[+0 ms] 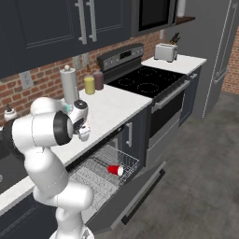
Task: Pick up the cup and bowl from the counter, place them in the dishwasher, and close the dishwasher door.
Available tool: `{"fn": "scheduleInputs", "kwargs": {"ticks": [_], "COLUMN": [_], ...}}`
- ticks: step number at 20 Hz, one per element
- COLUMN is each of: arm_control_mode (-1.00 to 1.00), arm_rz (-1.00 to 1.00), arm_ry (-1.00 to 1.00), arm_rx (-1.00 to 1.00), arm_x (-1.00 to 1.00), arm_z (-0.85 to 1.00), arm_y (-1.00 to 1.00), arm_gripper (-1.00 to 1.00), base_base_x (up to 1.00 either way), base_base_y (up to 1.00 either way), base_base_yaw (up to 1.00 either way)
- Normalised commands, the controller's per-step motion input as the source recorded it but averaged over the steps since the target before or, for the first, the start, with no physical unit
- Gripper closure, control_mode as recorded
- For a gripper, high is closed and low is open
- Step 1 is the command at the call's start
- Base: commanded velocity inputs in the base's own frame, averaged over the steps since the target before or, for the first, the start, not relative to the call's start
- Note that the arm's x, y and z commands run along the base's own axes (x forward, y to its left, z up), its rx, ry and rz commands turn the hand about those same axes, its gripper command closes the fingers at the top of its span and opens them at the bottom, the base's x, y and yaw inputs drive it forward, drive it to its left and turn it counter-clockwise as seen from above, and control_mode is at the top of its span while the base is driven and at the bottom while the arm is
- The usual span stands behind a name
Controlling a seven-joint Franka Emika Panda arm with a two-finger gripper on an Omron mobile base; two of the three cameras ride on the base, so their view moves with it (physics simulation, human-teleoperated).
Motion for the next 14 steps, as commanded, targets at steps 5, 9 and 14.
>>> {"fn": "scheduleInputs", "kwargs": {"ticks": [5, 9, 14], "arm_control_mode": [-1.0, -1.0, -1.0], "arm_rz": [0.0, 0.0, 0.0], "arm_ry": [0.0, 0.0, 0.0], "arm_rx": [-0.01, 0.0, 0.0], "arm_x": [0.51, 0.61, 0.49], "arm_z": [-0.4, -0.3, -0.34], "arm_y": [0.0, 0.0, 0.0], "arm_gripper": [-1.0, -1.0, -1.0], "base_base_x": [0.0, 0.0, 0.0], "base_base_y": [0.0, 0.0, 0.0], "base_base_yaw": [0.0, 0.0, 0.0]}}
